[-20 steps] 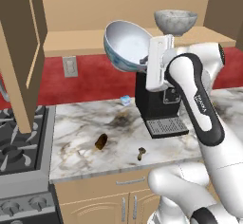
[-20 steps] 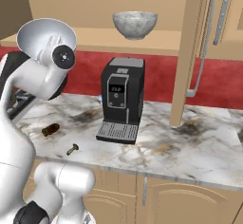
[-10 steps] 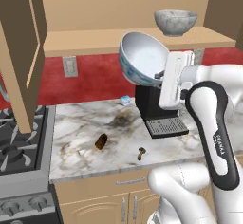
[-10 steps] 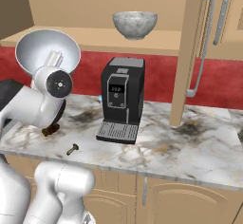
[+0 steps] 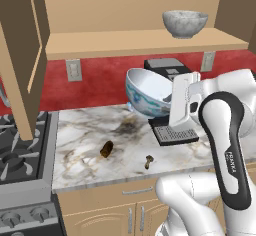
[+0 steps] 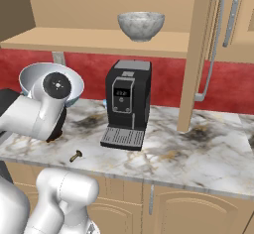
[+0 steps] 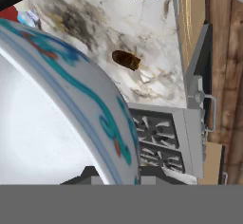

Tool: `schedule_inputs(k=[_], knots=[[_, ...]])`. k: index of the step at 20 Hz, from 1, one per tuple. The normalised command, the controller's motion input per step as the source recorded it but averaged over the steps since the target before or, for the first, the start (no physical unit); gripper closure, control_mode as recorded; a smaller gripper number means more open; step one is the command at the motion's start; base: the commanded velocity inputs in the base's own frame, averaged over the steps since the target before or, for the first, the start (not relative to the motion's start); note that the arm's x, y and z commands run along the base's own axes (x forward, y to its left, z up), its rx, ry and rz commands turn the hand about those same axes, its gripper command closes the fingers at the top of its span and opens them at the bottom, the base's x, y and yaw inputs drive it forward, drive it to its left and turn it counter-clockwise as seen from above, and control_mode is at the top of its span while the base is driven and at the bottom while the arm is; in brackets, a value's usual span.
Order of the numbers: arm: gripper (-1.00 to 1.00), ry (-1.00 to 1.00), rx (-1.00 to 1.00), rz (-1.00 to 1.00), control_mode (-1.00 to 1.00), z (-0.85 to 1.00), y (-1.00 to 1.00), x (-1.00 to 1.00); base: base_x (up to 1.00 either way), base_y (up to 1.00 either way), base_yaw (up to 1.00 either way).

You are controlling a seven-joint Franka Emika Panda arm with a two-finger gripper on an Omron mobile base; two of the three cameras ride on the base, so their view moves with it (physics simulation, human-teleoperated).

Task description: Pick both bowls and place them on the counter. Then place the sweet potato in one bowl and place the mushroom in the other bowl.

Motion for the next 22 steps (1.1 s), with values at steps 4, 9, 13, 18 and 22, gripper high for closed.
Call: schedule_inputs(k=[4, 9, 13, 18, 22], knots=[[1.0, 0.35, 0.0, 0.0, -1.0, -0.33, 0.1, -0.08, 0.0, 0.0, 0.0], [1.0, 0.2, -0.01, 0.0, -1.0, -0.48, 0.28, 0.0, 0.0, 0.0, 0.0], [1.0, 0.03, -0.07, 0.0, -1.0, -0.53, 0.49, 0.07, 0.0, 0.0, 0.0], [1.0, -0.02, -0.16, 0.02, -1.0, -0.48, 0.47, 0.23, 0.0, 0.0, 0.0], [1.0, -0.13, -0.14, 0.01, -1.0, -0.3, 0.39, 0.32, 0.0, 0.0, 0.0]])
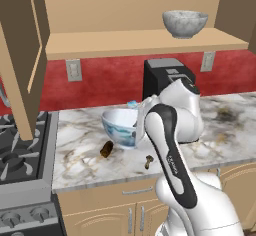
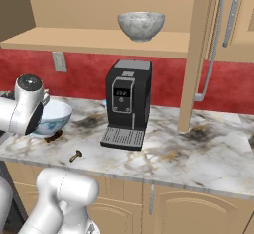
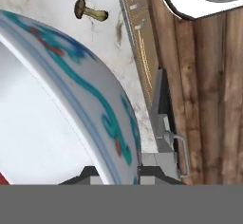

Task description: Pick both bowls and place them on the counter. Then place the sweet potato in one bowl and place the mushroom in the other bowl.

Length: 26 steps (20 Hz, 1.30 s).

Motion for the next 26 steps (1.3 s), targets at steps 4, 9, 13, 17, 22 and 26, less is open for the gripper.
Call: schedule_inputs(k=[4, 9, 13, 17, 22, 26], knots=[[1.0, -0.12, -0.07, 0.01, -1.0, -0.12, 0.35, 0.38, 0.0, 0.0, 0.0], [1.0, 0.0, -0.02, 0.01, -1.0, 0.0, 0.37, 0.38, 0.0, 0.0, 0.0], [1.0, 0.0, 0.0, 0.03, -1.0, 0.0, 0.34, 0.41, 0.0, 0.0, 0.0], [1.0, 0.0, 0.0, 0.04, -1.0, -0.05, 0.27, 0.46, 0.0, 0.0, 0.0], [1.0, 0.0, -0.05, 0.0, -1.0, -0.26, 0.17, 0.39, 0.0, 0.0, 0.0], [1.0, -0.05, -0.1, 0.0, -1.0, -0.32, 0.09, 0.43, 0.0, 0.0, 0.0]])
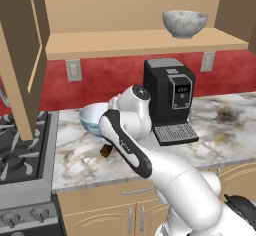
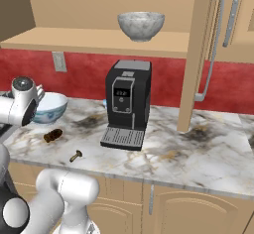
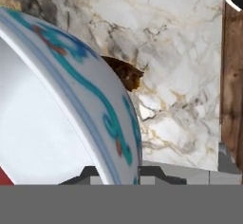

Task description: Pick both bowls and place them on the counter. Then place the sweet potato in one bowl and place the mushroom in the other bowl.

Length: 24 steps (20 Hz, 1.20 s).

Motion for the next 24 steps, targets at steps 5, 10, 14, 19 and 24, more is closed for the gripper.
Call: schedule_inputs(k=[5, 10, 14, 19, 24], knots=[[1.0, -0.03, -0.05, 0.0, -1.0, -0.2, 0.13, 0.37, 0.0, 0.0, 0.0], [1.0, 0.0, 0.0, 0.0, -1.0, -0.12, 0.15, 0.33, 0.0, 0.0, 0.0], [1.0, 0.0, 0.02, 0.0, -1.0, -0.1, 0.14, 0.3, 0.0, 0.0, 0.0], [1.0, 0.0, 0.02, 0.0, -1.0, -0.14, 0.14, 0.29, 0.0, 0.0, 0.0], [1.0, 0.02, 0.01, 0.0, -1.0, -0.22, 0.08, 0.27, 0.0, 0.0, 0.0]])
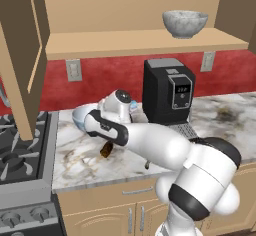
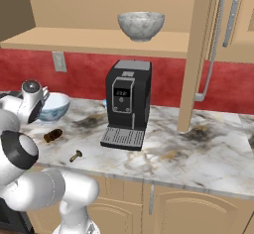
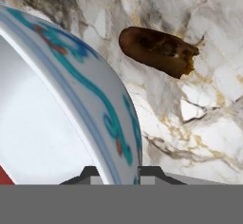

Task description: Pick both bowls and place them on the counter. Then place the sweet potato in one bowl and place the mushroom in the other bowl.

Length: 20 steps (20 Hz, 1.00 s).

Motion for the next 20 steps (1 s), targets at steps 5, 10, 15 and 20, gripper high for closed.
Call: schedule_inputs(k=[5, 10, 15, 20], knots=[[1.0, 0.03, 0.0, 0.0, -1.0, -0.26, 0.02, 0.14, 0.0, 0.0, 0.0], [1.0, 0.0, 0.0, 0.0, -1.0, -0.18, 0.06, 0.16, 0.0, 0.0, 0.0], [1.0, -0.05, 0.0, 0.0, -1.0, -0.14, 0.12, 0.03, 0.0, 0.0, 0.0], [1.0, -0.04, 0.0, 0.0, -1.0, -0.15, 0.09, 0.0, 0.0, 0.0, 0.0]])
